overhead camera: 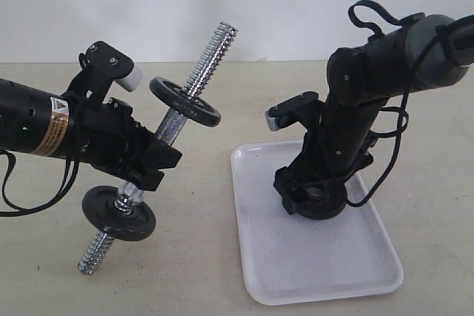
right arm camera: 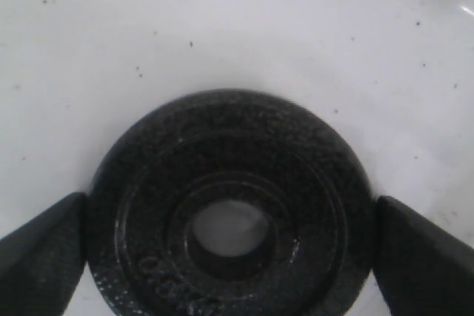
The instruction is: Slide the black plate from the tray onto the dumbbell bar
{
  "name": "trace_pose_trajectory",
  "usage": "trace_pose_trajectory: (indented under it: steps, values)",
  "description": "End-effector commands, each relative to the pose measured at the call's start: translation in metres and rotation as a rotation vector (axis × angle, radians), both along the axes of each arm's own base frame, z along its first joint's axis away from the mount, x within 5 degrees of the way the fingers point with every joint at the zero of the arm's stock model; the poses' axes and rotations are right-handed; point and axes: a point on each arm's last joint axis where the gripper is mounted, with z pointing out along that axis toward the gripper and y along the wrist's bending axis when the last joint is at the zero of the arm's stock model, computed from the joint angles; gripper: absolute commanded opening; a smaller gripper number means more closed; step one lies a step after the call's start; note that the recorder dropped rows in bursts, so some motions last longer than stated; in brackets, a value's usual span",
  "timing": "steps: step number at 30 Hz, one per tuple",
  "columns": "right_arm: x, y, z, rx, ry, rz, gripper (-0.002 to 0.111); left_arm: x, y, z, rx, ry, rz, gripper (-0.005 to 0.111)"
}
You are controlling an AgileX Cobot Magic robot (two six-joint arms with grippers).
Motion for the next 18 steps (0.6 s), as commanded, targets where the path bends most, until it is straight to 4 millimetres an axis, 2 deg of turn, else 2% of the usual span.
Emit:
trace_pose_trajectory:
  steps: [1, 7, 10, 13, 18]
  values:
    - [-0.005, -0.001, -0.011, -0.019, 0.055, 0.009, 0.000, 0.000, -0.004, 0.030, -0.082, -0.064, -0.007, 0.004]
    - [-0.006, -0.002, -0.006, -0.028, 0.055, 0.019, 0.000, 0.000, -0.004, 0.030, -0.080, -0.065, -0.004, 0.004]
    - [-0.004, -0.002, 0.009, -0.036, 0.040, 0.033, 0.000, 0.000, -0.004, 0.030, -0.080, -0.065, -0.004, 0.004]
    - [0.003, 0.001, 0.037, -0.037, 0.025, 0.044, 0.000, 0.000, -0.004, 0.030, -0.080, -0.065, -0.004, 0.004]
    - [0.008, 0.003, 0.057, -0.033, 0.016, 0.045, 0.000, 0.000, -0.004, 0.030, -0.080, -0.065, -0.004, 0.004]
